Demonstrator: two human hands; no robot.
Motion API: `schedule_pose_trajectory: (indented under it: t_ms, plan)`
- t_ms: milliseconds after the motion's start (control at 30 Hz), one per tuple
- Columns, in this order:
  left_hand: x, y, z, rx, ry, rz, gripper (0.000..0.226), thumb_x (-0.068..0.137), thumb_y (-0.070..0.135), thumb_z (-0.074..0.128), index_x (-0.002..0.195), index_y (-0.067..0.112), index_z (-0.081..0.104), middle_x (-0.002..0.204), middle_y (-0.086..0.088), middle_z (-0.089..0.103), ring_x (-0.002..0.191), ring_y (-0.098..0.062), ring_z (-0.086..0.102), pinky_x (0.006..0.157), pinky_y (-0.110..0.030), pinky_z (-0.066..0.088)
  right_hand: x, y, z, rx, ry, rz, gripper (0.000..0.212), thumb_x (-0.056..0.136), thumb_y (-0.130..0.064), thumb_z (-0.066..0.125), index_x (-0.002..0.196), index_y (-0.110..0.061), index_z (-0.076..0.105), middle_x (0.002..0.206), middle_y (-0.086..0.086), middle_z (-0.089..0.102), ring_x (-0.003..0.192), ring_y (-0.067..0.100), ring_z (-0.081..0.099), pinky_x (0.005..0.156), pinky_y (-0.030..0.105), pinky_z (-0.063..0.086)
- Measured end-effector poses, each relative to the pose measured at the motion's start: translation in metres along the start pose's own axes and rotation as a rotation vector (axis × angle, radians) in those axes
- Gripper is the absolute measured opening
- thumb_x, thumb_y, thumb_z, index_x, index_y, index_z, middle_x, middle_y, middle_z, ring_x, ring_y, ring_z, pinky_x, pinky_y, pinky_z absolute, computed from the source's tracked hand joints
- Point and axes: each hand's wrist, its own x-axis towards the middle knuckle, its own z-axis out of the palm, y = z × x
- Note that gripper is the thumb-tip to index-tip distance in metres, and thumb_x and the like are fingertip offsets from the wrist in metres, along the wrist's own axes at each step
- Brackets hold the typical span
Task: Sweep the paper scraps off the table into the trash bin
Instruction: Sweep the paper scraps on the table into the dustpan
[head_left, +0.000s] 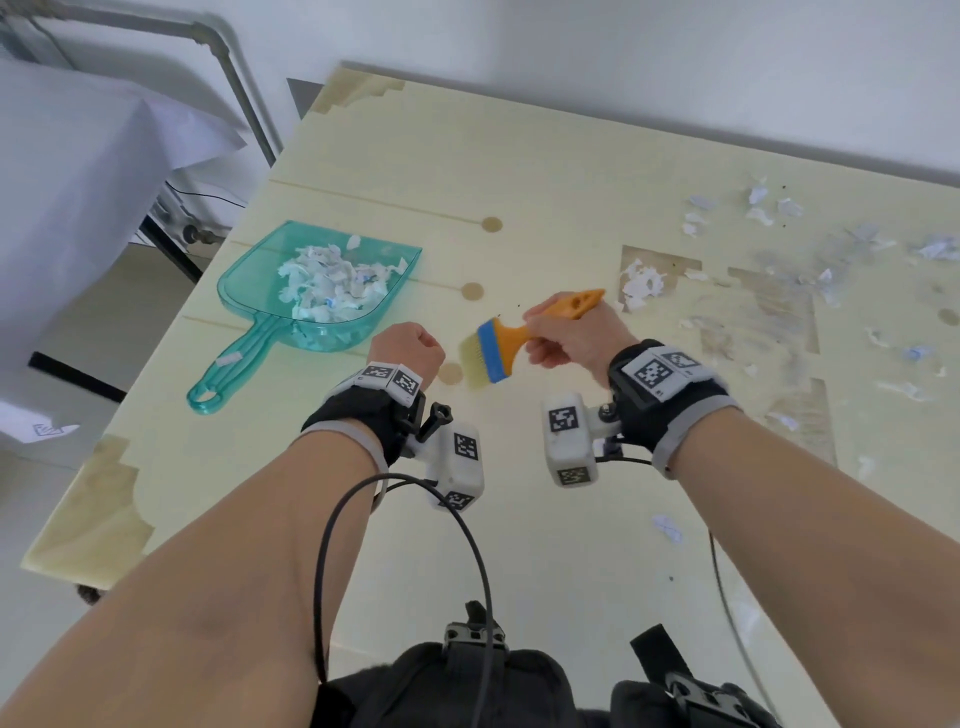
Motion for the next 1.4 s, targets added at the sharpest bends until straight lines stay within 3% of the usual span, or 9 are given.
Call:
schedule_pose_trajectory:
  t_ms: [100, 233, 333, 533, 700, 833, 1000, 1267, 1400]
  plan:
    - [-0.002, -0.007, -0.004, -0.005, 0.003, -0.002, 0.013, 0.088, 0.014, 0.056, 0.095, 0.007, 0.065, 0.101, -0.011, 0.070, 0.098, -0.027, 0.066, 0.086, -0.033, 0.050, -0.003, 0.009, 0.009, -0.148, 0.001, 0.067, 0.009, 0.086, 0.000, 0.056, 0.085, -0.007, 0.062, 0.067, 0.014, 0.061, 0.056, 0.021, 0.059, 0.059, 0.027, 0.053]
    - [-0.006, -0.018, -0.006, -0.008, -0.009, -0.024, 0.013, 0.089, 0.015, 0.057, 0.096, 0.007, 0.065, 0.104, -0.011, 0.070, 0.099, -0.028, 0.065, 0.088, -0.034, 0.051, -0.003, 0.012, -0.022, -0.435, 0.267, 0.115, 0.019, 0.088, -0.007, 0.050, 0.069, -0.010, 0.052, 0.062, 0.009, 0.058, 0.059, 0.022, 0.057, 0.065, 0.031, 0.052]
    - [-0.008, -0.020, -0.005, -0.011, -0.020, -0.026, 0.015, 0.089, 0.014, 0.056, 0.098, 0.006, 0.066, 0.106, -0.012, 0.070, 0.101, -0.029, 0.065, 0.091, -0.037, 0.051, -0.007, 0.011, -0.037, -0.338, 0.392, 0.068, 0.023, 0.086, -0.012, 0.052, 0.063, -0.010, 0.051, 0.058, 0.008, 0.058, 0.055, 0.021, 0.057, 0.062, 0.033, 0.050]
    - [-0.017, -0.010, 0.003, -0.009, -0.033, 0.031, 0.015, 0.089, 0.016, 0.057, 0.097, 0.007, 0.066, 0.104, -0.012, 0.070, 0.101, -0.028, 0.065, 0.090, -0.035, 0.051, -0.031, 0.027, -0.013, -0.228, -0.003, 0.093, 0.005, 0.086, -0.004, 0.056, 0.085, -0.003, 0.060, 0.061, 0.012, 0.061, 0.043, 0.015, 0.056, 0.042, 0.020, 0.045]
    - [-0.025, -0.011, 0.010, -0.006, -0.063, 0.068, 0.014, 0.090, 0.015, 0.056, 0.096, 0.006, 0.066, 0.106, -0.012, 0.069, 0.101, -0.029, 0.065, 0.091, -0.036, 0.051, -0.041, 0.043, -0.041, -0.264, 0.293, 0.140, 0.016, 0.084, 0.000, 0.051, 0.072, -0.009, 0.058, 0.058, 0.011, 0.056, 0.053, 0.023, 0.053, 0.058, 0.031, 0.048]
    - [-0.034, -0.009, 0.015, 0.019, -0.082, 0.093, 0.011, 0.090, 0.016, 0.055, 0.090, 0.011, 0.065, 0.102, -0.011, 0.071, 0.099, -0.029, 0.065, 0.085, -0.032, 0.049, -0.053, 0.037, -0.051, -0.187, 0.401, 0.012, 0.015, 0.084, -0.006, 0.057, 0.070, -0.012, 0.057, 0.059, 0.010, 0.059, 0.047, 0.017, 0.055, 0.048, 0.024, 0.047]
    - [-0.046, 0.000, 0.019, 0.010, -0.093, 0.120, 0.015, 0.089, 0.013, 0.054, 0.096, 0.008, 0.067, 0.103, -0.011, 0.071, 0.099, -0.029, 0.065, 0.087, -0.033, 0.049, -0.073, 0.044, -0.036, -0.198, 0.043, 0.141, 0.011, 0.086, -0.001, 0.059, 0.078, -0.008, 0.063, 0.059, 0.011, 0.062, 0.042, 0.012, 0.059, 0.043, 0.020, 0.048]
    - [-0.059, -0.001, 0.033, -0.016, -0.060, 0.068, 0.016, 0.088, 0.014, 0.054, 0.097, 0.010, 0.067, 0.103, -0.010, 0.071, 0.100, -0.027, 0.065, 0.084, -0.029, 0.048, -0.085, 0.052, -0.070, -0.157, 0.342, 0.088, 0.016, 0.082, 0.003, 0.055, 0.077, -0.008, 0.064, 0.062, 0.013, 0.057, 0.051, 0.019, 0.054, 0.049, 0.021, 0.051]
    - [-0.073, 0.000, 0.047, -0.024, -0.060, 0.024, 0.016, 0.089, 0.017, 0.054, 0.097, 0.011, 0.066, 0.102, -0.011, 0.071, 0.100, -0.026, 0.064, 0.079, -0.027, 0.045, -0.093, 0.053, -0.066, -0.170, 0.064, 0.088, 0.011, 0.085, 0.001, 0.059, 0.080, -0.007, 0.064, 0.065, 0.015, 0.060, 0.050, 0.018, 0.058, 0.047, 0.020, 0.051]
